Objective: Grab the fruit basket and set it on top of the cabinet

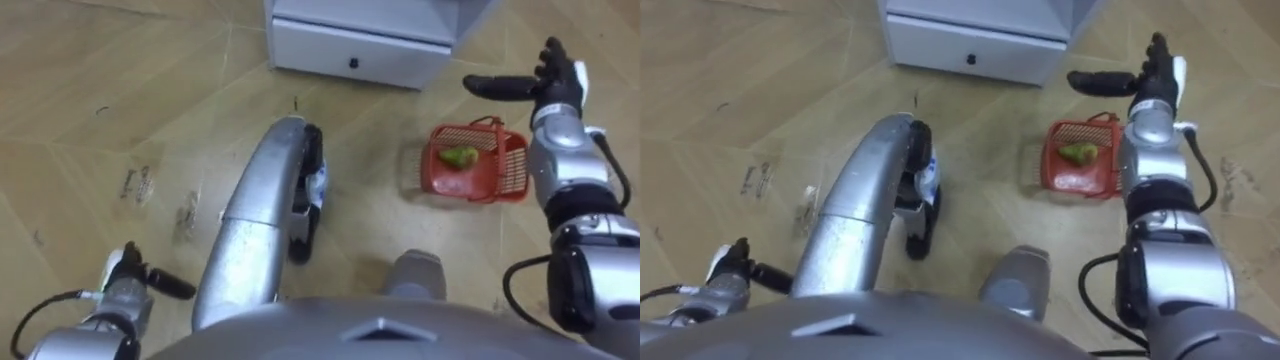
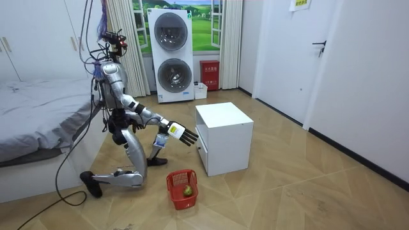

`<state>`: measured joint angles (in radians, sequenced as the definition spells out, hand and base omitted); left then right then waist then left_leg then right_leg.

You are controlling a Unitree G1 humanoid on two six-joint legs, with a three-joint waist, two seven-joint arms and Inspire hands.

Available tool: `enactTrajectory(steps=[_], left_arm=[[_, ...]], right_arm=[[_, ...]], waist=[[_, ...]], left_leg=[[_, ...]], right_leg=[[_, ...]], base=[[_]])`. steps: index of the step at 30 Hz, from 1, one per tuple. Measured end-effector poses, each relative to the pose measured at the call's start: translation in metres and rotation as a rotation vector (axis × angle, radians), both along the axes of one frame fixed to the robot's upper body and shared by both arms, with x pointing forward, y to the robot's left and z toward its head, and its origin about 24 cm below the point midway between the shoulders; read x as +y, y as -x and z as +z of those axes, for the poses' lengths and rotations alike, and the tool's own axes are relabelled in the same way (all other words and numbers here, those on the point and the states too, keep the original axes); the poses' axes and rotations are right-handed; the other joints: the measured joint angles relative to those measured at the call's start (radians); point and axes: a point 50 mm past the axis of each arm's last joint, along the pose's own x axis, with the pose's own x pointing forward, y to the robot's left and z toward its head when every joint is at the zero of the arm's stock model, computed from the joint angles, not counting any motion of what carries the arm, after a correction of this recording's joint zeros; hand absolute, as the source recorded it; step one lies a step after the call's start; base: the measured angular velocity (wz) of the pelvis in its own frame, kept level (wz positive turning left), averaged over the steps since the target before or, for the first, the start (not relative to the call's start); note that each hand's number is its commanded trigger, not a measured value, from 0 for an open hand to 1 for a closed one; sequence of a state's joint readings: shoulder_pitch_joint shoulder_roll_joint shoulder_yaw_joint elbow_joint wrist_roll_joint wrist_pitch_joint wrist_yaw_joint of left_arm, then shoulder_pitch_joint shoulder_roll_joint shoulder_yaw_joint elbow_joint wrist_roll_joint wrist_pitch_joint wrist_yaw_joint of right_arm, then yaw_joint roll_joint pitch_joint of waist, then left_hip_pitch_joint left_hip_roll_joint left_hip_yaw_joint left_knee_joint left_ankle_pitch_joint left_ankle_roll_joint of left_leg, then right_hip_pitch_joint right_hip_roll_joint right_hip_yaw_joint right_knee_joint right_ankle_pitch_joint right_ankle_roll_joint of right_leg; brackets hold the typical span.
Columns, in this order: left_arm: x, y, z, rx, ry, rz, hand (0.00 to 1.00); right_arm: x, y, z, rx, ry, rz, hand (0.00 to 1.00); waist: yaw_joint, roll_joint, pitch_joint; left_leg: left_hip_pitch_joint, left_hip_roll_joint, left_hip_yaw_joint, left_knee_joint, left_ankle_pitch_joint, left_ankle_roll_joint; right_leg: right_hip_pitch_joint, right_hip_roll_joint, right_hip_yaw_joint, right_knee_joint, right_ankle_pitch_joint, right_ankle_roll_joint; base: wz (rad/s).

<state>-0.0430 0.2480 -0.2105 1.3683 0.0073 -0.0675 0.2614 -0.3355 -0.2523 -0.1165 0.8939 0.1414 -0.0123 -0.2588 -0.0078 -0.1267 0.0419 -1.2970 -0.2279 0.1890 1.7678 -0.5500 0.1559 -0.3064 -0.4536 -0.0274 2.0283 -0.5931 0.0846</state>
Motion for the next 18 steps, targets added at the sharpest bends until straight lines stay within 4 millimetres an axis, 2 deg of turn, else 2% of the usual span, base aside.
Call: enactTrajectory(steps=[1,2,3,4,5,6,7,8,10,12,14,17,18], left_arm=[[-0.003,-0.003,0.000,-0.013,0.004,-0.010,0.00],[-0.004,-0.008,0.001,-0.039,0.006,-0.015,0.00],[-0.003,-0.011,0.002,-0.050,-0.002,-0.015,0.00],[-0.002,-0.010,0.002,-0.050,-0.006,-0.013,0.00],[0.000,0.000,0.001,-0.031,-0.009,-0.004,0.00],[-0.001,0.016,-0.002,0.014,-0.005,0.000,0.00],[0.000,0.024,-0.004,0.034,-0.007,0.000,0.00],[-0.002,0.033,-0.005,0.058,-0.005,-0.006,0.00],[-0.007,0.041,-0.008,0.092,0.001,-0.039,0.00],[-0.008,0.049,-0.009,0.110,0.001,-0.036,0.00],[-0.007,0.053,-0.009,0.121,-0.001,-0.032,0.00],[-0.009,0.055,-0.009,0.125,0.006,-0.035,0.00],[-0.013,0.051,-0.010,0.113,0.018,-0.039,0.00]], right_arm=[[0.000,0.000,0.001,-0.007,-0.003,-0.007,0.00],[0.001,-0.001,0.001,-0.018,-0.009,-0.005,0.00],[0.004,-0.001,0.000,-0.015,-0.008,0.006,0.00],[0.006,-0.002,-0.001,-0.015,-0.010,0.010,0.00],[0.011,-0.004,0.000,-0.020,-0.013,0.023,0.00],[0.012,-0.003,-0.002,-0.015,-0.012,0.022,0.00],[0.014,0.000,-0.005,-0.004,-0.016,0.020,0.00],[0.015,0.003,-0.009,0.008,-0.018,0.014,0.00],[0.011,0.004,-0.008,0.007,-0.007,-0.012,0.00],[0.011,0.005,-0.008,0.002,-0.002,-0.017,0.00],[0.011,0.004,-0.007,0.001,0.005,-0.019,0.00],[0.010,0.004,-0.007,0.002,0.025,-0.015,0.00],[0.008,0.004,-0.005,0.003,0.043,-0.005,0.00]], waist=[[-0.007,0.001,0.0005],[-0.023,-0.002,0.0023],[-0.044,-0.019,0.0086],[-0.055,-0.035,0.0150],[-0.038,-0.019,0.0103],[-0.008,0.006,0.0028],[-0.002,-0.001,-0.0003],[-0.019,-0.021,-0.0089],[-0.029,-0.027,-0.0080],[-0.038,-0.032,-0.0109],[-0.044,-0.034,-0.0086],[-0.044,-0.042,-0.0039],[-0.043,-0.022,0.0038]], left_leg=[[0.000,0.003,0.006,-0.003,-0.004,-0.009],[0.000,0.007,0.017,-0.011,-0.002,-0.043],[0.001,0.008,0.029,-0.017,0.006,-0.098],[-0.002,0.014,0.030,0.002,0.005,-0.111],[-0.004,0.040,-0.013,0.052,-0.012,-0.089],[-0.009,0.046,-0.023,0.093,-0.040,-0.031],[-0.013,0.025,-0.023,0.096,-0.046,-0.019],[-0.020,-0.005,-0.025,0.089,-0.047,-0.019],[-0.021,-0.008,-0.023,0.069,-0.042,-0.028],[-0.015,-0.004,-0.022,0.049,-0.014,-0.049],[-0.020,-0.002,-0.017,0.047,-0.004,-0.042],[-0.042,0.012,0.006,0.047,0.002,-0.064],[-0.056,0.029,0.002,0.055,0.004,-0.070]], right_leg=[[0.001,-0.001,0.000,-0.003,0.004,-0.005],[0.004,-0.004,0.000,-0.005,0.008,-0.008],[0.011,-0.025,0.002,-0.004,0.008,-0.008],[0.011,-0.042,0.001,0.001,0.008,-0.007],[0.002,-0.059,-0.004,0.032,0.002,0.005],[-0.006,-0.058,0.000,0.068,0.001,0.006],[-0.011,-0.065,0.009,0.077,-0.001,0.010],[-0.014,-0.067,0.011,0.079,-0.004,0.015],[-0.015,-0.067,0.002,0.074,-0.003,0.014],[-0.005,-0.058,-0.003,0.073,-0.007,0.010],[0.001,-0.041,0.001,0.086,-0.024,0.000],[0.000,-0.001,0.030,0.112,-0.077,-0.008],[-0.011,0.013,0.030,0.125,-0.086,-0.013]], base=[[0.47],[0.43],[0.39],[-0.05],[-0.67],[-0.83],[-0.48],[0.09],[0.28],[0.27],[0.24],[0.18],[0.16]])
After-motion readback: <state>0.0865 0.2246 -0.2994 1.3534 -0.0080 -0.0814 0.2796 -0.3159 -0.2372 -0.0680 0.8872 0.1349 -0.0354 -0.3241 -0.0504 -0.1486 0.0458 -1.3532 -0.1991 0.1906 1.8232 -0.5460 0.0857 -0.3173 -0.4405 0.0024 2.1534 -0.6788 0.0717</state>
